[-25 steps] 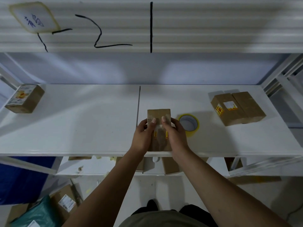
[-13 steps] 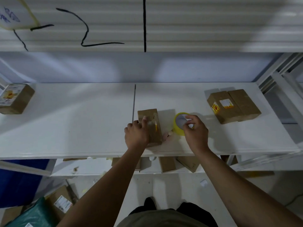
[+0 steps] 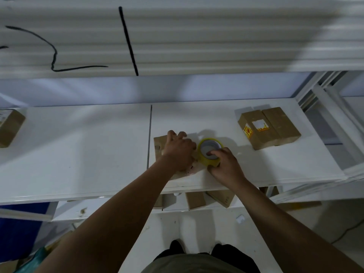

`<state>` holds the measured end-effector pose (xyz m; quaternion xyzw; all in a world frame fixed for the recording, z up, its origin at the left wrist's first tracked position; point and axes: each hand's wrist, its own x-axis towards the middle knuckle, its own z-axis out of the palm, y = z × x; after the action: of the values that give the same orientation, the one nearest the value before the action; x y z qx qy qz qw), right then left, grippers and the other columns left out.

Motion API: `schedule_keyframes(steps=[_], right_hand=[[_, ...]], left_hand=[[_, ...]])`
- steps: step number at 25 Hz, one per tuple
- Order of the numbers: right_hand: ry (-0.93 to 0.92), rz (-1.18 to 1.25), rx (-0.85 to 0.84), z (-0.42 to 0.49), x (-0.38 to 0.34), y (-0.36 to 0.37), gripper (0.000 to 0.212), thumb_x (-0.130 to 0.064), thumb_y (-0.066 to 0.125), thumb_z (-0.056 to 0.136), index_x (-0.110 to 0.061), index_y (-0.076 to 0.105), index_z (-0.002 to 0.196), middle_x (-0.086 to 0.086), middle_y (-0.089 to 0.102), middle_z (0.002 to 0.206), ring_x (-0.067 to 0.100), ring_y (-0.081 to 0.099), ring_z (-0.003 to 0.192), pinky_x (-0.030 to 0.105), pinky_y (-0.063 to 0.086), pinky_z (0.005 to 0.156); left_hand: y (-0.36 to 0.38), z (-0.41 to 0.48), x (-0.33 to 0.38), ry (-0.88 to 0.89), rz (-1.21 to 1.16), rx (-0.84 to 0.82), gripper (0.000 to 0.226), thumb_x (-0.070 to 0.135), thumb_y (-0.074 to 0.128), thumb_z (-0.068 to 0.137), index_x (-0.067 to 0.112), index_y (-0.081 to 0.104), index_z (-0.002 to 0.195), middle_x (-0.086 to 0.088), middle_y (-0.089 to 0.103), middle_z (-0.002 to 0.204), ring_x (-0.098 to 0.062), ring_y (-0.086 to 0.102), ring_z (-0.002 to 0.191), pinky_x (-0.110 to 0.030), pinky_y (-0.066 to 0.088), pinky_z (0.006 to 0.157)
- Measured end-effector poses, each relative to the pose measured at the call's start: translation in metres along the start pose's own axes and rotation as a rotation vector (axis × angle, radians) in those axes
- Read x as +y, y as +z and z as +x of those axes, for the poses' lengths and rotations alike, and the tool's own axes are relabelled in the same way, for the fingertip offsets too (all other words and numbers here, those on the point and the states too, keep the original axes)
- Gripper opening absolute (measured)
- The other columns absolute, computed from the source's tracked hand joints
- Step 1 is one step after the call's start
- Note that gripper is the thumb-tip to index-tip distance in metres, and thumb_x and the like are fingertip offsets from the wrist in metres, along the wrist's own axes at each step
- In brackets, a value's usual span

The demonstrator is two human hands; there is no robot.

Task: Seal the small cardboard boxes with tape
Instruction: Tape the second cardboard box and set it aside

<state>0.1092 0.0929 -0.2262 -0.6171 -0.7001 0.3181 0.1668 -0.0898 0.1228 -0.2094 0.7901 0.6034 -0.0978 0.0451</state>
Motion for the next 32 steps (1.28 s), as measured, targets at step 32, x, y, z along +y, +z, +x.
schedule_keyframes(steps=[32], right_hand=[[-0.355,-0.044,-0.233,0.068,-0.092,-0.044,0.062,-0.061,0.074,0.087,-0.007,0.051,0.069,0.003,0.042,0.061,0.016,0.042,0.056,0.034,0.031,0.058]], left_hand=[[-0.026,-0.087,-0.122,-0.439,-1.244,0.312,0.022,0.004,0.072,0.095,0.017,0.083,0.081,0.005,0.082,0.081,-0.002,0.074,0.08,-0.016,0.052,0.074]])
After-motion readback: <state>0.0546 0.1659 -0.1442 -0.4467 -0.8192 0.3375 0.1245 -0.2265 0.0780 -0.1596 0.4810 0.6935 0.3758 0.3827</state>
